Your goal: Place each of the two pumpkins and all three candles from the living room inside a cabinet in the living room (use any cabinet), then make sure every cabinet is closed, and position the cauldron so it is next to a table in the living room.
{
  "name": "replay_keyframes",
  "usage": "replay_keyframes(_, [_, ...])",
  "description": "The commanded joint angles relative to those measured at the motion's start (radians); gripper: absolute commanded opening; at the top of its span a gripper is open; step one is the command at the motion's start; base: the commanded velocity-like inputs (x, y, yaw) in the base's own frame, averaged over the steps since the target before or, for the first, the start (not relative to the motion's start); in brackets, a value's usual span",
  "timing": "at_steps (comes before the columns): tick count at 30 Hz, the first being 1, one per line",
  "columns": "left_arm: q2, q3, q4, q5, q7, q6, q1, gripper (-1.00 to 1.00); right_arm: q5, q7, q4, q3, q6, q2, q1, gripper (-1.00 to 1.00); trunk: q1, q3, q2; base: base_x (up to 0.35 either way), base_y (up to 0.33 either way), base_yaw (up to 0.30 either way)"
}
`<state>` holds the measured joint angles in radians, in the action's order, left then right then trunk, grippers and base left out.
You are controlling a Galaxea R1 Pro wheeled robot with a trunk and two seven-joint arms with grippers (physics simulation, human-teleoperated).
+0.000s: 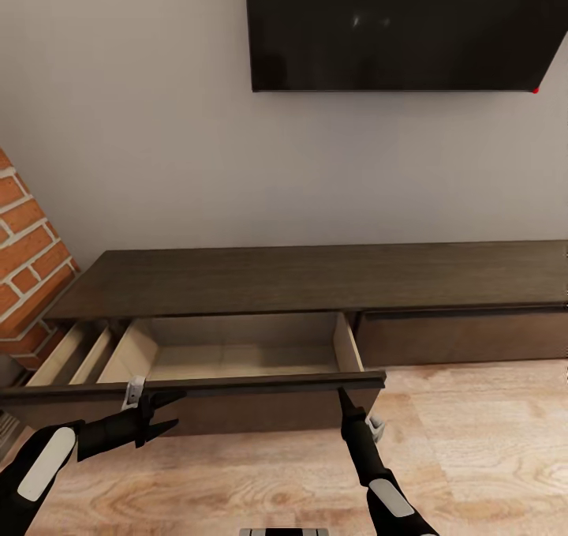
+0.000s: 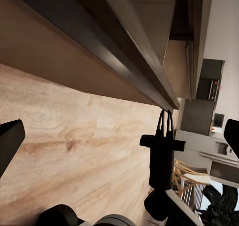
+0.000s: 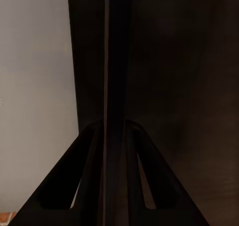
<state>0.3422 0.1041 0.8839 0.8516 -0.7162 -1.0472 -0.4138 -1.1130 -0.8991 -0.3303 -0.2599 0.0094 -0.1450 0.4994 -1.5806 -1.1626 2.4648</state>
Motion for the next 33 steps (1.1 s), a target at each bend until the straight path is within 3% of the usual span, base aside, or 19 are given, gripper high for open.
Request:
replay_keyframes(1, [0.0,0.0,0.0,0.0,0.0,0.0,0.0,1.0,0.015,0.001,0.004,0.028,0.001,-0.001,-0.001,-1.0,0.0,0.0,0.0,-0.068,0.0,0.0])
replay_keyframes(33, [0.0,-0.001,0.0,0.0,0.0,0.0,0.0,1.0,0.014,0.0,0.004,0.027,0.003,-0.001,-0.001,-1.0,0.0,0.0,0.0,-0.048,0.0,0.0])
